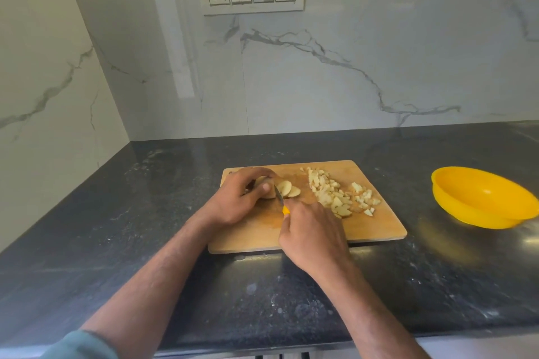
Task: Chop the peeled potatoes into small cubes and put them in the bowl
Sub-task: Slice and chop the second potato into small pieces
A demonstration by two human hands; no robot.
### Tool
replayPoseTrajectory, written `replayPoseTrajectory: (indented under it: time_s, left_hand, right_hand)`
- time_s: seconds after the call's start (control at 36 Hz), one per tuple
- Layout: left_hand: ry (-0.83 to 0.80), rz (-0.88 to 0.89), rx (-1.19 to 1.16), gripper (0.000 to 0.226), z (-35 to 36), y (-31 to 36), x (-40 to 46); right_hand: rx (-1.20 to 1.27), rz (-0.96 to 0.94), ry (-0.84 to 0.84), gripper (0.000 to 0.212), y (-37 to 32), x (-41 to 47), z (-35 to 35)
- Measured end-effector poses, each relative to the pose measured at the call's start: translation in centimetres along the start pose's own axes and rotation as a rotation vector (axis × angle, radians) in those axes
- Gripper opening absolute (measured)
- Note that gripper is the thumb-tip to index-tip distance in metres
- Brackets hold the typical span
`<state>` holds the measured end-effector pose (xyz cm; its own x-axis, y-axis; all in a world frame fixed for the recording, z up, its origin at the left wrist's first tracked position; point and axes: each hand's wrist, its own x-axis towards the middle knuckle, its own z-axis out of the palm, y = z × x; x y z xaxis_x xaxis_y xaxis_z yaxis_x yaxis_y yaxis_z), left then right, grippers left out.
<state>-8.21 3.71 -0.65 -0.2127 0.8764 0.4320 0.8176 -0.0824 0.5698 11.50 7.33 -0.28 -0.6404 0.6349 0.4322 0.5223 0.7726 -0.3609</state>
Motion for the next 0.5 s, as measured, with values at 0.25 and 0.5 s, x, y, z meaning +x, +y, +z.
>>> replayPoseTrajectory:
  time_s: [0.25, 0.5]
  left_hand:
    - [0.065, -0.088, -0.116, 0.046, -0.6, -1.5, 0.0]
    - [0.088, -0.216, -0.136, 0.040, -0.8, -1.2, 0.1]
  right_hand:
    - [0.070, 0.019, 0.009, 0.035, 0.2, 0.0, 0.1]
    - [0.038, 0.027, 0.037, 0.036, 0.2, -0.2, 0.3]
